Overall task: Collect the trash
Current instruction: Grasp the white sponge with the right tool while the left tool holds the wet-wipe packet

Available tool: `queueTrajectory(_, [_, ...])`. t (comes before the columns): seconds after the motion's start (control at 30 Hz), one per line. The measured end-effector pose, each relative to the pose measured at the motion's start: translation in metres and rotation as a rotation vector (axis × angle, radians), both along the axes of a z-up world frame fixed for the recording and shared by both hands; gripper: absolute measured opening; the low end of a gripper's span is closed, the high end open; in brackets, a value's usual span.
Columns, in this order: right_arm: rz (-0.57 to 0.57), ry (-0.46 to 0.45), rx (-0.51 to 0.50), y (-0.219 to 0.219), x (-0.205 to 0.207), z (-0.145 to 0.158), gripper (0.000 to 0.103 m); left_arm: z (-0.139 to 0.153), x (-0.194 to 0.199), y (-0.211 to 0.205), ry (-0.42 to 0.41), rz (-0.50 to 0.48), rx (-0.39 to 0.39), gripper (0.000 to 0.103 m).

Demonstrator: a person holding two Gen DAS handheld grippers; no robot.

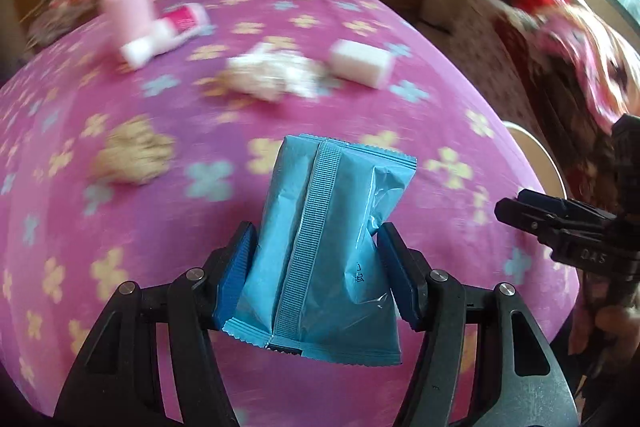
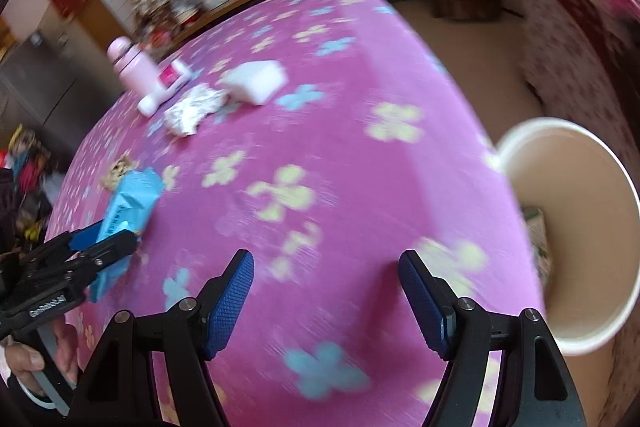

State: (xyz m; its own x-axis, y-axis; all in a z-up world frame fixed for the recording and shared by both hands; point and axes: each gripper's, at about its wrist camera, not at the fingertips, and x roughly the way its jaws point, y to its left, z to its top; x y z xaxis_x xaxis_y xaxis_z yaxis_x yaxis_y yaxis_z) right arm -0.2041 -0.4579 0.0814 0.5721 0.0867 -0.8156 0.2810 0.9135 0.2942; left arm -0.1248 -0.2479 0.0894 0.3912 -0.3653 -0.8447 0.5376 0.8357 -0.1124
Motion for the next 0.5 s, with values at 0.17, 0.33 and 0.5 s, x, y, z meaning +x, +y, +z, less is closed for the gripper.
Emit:
queueTrajectory(0.17, [0.09,-0.016,-0.085,0.021,0.058,0.005,0.073,0.008,0.015,0.046,-0.015,0.087,-0.023,0.061])
queueTrajectory(0.33, [0.108,-0.023,-0.2,0.02,0.122,0.005,0.073,0.01,0.027,0.062,-0.011,0.123,-0.055,0.061])
queueTrajectory(0.5, [0.146,-0.006,-0.257,0.016,0.174,0.003,0.073,0.009,0.031,0.062,-0.007,0.107,-0.074,0.061])
